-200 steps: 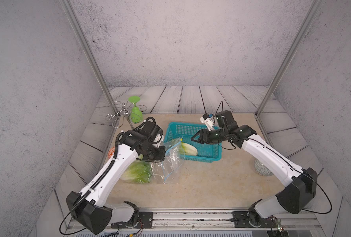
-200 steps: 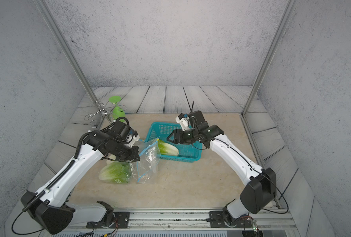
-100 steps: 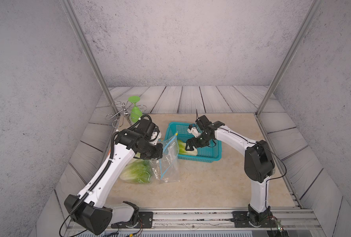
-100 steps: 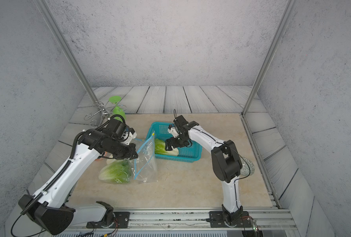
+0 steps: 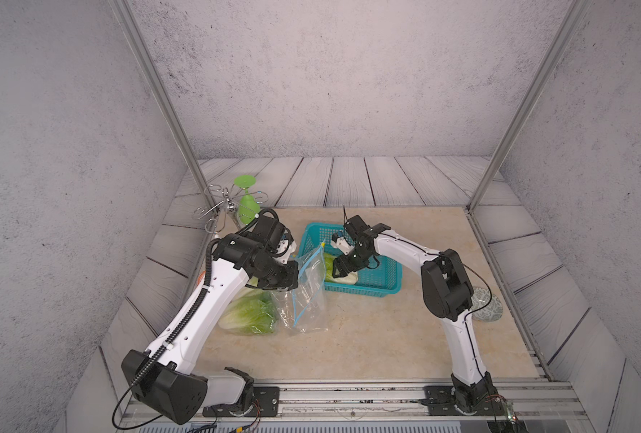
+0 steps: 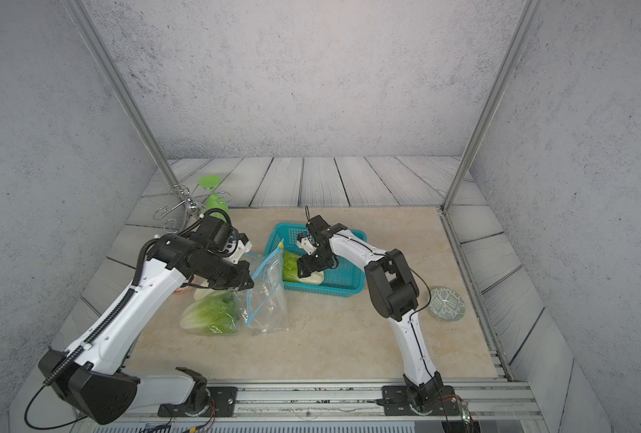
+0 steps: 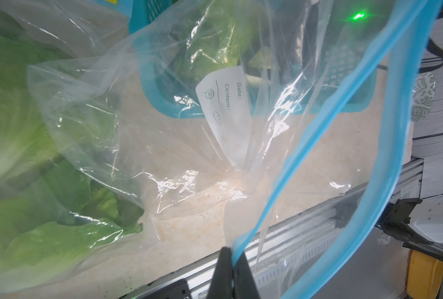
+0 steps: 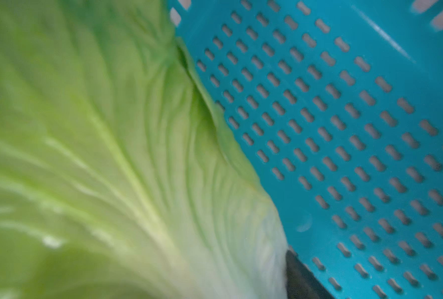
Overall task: Put the chinese cabbages into a zipper bag and zip it
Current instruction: Pick up the Chinese cabbage from the basket.
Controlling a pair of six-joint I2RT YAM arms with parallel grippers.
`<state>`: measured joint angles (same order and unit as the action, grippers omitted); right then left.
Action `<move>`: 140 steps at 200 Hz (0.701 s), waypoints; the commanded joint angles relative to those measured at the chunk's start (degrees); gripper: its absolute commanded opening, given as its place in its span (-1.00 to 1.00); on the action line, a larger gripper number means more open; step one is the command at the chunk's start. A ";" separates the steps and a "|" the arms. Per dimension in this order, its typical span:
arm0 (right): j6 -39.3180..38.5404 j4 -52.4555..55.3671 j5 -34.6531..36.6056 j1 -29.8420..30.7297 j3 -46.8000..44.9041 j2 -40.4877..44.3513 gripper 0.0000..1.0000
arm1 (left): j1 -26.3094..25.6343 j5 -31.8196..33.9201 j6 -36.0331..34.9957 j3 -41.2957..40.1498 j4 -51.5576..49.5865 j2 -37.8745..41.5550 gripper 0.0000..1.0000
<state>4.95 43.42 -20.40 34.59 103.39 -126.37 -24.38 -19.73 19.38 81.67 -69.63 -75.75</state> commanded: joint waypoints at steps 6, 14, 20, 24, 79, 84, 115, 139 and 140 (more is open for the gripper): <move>2.77 -2.81 1.50 -0.83 -2.69 7.37 0.21 | 0.56 -1.25 0.06 -1.25 1.63 0.43 -1.00; 3.52 -2.62 1.75 -1.06 -2.83 9.26 0.17 | 0.56 -1.37 0.21 -1.42 1.98 0.36 -1.00; 4.01 -2.30 1.73 -1.25 -2.89 10.71 0.14 | 0.56 -1.30 0.26 -1.47 2.18 0.26 -1.00; 4.37 -2.06 1.84 -1.28 -3.01 11.72 0.12 | 0.56 -1.14 0.30 -1.42 2.21 0.28 -1.00; 13.25 -4.47 3.44 -2.58 -16.39 31.23 0.07 | 2.32 -1.26 1.20 -0.79 4.90 0.78 -1.00; 14.39 -4.33 3.63 -3.23 -17.71 33.28 0.07 | 2.32 -1.93 1.11 -1.00 5.35 0.69 -1.00; 24.06 -2.42 5.06 -11.50 -26.74 45.38 0.06 | 2.23 -3.64 1.66 -2.30 7.35 0.77 -1.00; 30.63 -0.14 7.64 -22.05 -36.06 53.74 0.05 | 2.23 -3.61 1.80 -3.23 8.49 1.38 -1.00; 30.81 0.06 7.87 -22.39 -36.42 53.93 0.05 | 2.23 -3.67 1.85 -3.30 8.56 1.38 -1.00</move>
<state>26.70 39.68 -16.80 19.92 74.04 -79.15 -22.50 -22.48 20.99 79.77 -62.83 -75.66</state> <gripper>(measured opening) 0.558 0.043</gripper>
